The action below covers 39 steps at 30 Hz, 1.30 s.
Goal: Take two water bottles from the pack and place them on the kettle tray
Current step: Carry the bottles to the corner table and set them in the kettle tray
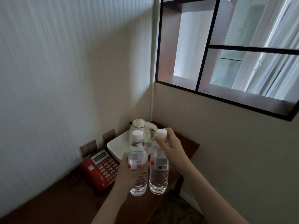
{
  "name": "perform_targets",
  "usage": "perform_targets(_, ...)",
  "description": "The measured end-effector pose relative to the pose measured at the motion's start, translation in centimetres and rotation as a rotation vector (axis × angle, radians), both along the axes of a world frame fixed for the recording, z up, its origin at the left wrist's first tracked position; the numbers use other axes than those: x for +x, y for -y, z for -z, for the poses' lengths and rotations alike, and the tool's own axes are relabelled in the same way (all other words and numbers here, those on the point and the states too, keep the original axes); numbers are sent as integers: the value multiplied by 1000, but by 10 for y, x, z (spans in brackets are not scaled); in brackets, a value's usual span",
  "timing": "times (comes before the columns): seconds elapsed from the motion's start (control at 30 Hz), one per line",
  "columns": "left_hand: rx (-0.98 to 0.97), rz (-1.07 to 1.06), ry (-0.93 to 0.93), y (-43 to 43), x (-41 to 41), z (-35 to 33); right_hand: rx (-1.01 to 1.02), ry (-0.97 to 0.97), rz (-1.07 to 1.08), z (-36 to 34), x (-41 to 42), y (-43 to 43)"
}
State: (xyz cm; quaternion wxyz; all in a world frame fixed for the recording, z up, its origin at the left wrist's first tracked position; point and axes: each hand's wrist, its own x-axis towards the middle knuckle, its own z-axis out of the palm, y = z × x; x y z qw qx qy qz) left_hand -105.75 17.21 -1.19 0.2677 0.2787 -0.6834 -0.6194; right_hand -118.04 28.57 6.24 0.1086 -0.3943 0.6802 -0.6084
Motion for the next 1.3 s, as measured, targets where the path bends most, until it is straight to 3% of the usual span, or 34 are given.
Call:
perform_targets(0.2,25,-205,78,-13,-75,34,190,-73,-215,33,-96,15)
perform_targets(0.5,-31,-363,142,-24,-131,64,292,-86,-476,84,-176,31)
perform_targets(0.73,69,-452,419,-6,-151,107,350,-82,-584,125,-203,61)
perform_targets(0.83,27,-434,562,5,-158,116,375,-82,-604,138,-206,73)
perform_targets(0.97,20,-579,464,4,-164,124,436,-115,-634,147,-208,84)
perform_targets(1.3,160,-654,498,3,-169,133,480,-181,-700,154,-214,109)
